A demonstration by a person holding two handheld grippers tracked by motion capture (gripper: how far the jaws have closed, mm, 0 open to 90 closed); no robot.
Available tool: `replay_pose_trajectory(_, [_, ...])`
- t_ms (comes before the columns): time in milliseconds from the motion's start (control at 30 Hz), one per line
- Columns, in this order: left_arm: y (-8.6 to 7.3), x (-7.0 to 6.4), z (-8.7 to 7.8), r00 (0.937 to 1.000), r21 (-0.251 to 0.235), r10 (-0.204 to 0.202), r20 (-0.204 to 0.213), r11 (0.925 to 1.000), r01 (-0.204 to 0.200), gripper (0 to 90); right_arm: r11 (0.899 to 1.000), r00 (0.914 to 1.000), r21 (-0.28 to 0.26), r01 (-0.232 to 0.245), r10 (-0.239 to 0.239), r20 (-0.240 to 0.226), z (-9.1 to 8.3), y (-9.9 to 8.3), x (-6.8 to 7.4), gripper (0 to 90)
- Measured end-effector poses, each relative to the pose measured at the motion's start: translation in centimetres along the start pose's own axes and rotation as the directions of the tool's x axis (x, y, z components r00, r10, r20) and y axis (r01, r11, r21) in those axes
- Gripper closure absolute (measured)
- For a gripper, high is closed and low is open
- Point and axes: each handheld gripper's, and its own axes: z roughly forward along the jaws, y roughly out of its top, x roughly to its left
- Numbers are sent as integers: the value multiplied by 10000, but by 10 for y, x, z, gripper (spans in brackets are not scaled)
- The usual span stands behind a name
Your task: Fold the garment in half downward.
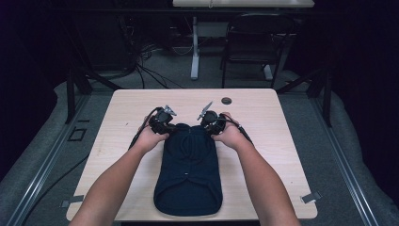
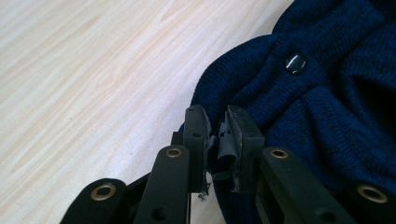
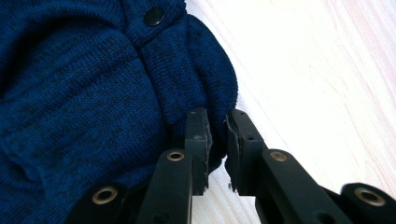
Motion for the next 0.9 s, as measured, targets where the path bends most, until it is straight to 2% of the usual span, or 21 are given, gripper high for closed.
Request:
replay_pose_trajectory(367, [6,-3,-21,9996,-377,283,45,9989,-281,790,9988,9998,-445,185,-190,-101,-17,-2,1,792])
replay_pose_trajectory(467, [8,-4,-25,9993,-448,364,-13,9983,-364,791,9983,9997,-542,226,-229,-47,-22,-1,1,792])
replay_pose_trajectory(700, [12,-1,-39,9997,-844,246,22,9961,-243,790,9948,9996,-983,271,-266,61,-37,2,0,792])
replay_pose_trajectory(900, [20,0,-51,9991,-1004,373,-217,9942,-393,790,9937,9989,-1052,397,-370,277,-47,8,-3,793])
